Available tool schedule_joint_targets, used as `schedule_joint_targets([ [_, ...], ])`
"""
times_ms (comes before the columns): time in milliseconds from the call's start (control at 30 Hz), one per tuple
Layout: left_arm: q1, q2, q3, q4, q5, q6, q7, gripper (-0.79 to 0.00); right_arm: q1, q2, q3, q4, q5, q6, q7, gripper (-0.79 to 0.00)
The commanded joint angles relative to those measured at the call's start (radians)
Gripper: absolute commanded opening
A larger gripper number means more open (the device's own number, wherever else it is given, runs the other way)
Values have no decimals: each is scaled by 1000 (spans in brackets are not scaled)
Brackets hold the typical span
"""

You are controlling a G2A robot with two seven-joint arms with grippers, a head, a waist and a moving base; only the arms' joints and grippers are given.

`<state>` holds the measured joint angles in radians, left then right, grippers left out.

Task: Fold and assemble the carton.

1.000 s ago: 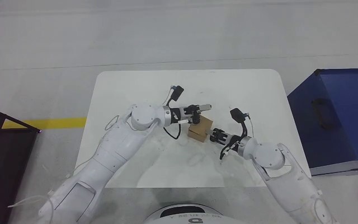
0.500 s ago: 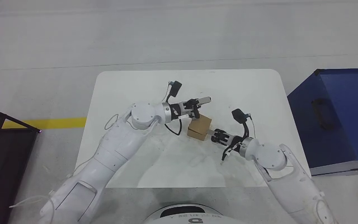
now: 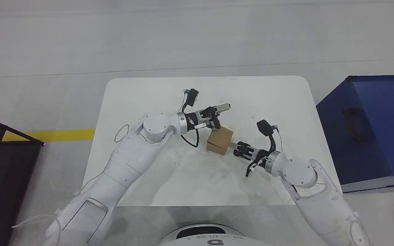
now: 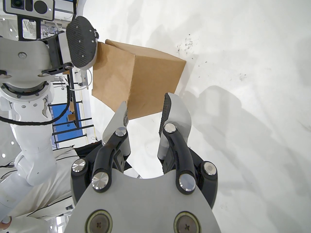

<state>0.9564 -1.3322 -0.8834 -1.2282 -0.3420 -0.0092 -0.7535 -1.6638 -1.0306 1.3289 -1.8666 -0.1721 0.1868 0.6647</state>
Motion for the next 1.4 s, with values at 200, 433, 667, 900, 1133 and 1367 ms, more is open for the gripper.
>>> schedule_joint_targets([
  [200,20,25,-61,-21,84,20,-9,0,7,0,-6,3,-1,-2,4,-477],
  [433,20,21,-22,-27,139,46,-30,0,17,-1,-15,5,-3,5,8,-480],
  [667,-19,3,31,18,168,38,-29,0,38,-2,-27,14,-12,11,19,-480],
  [900,-51,-12,52,50,160,26,-32,0,51,-3,-37,14,-27,21,25,-483],
  [1133,-56,-10,31,49,160,4,-33,0,59,-3,-42,11,-32,30,30,-480],
  [1367,-57,-14,39,45,150,-31,-70,0,66,-3,-46,14,-31,34,34,-477],
])
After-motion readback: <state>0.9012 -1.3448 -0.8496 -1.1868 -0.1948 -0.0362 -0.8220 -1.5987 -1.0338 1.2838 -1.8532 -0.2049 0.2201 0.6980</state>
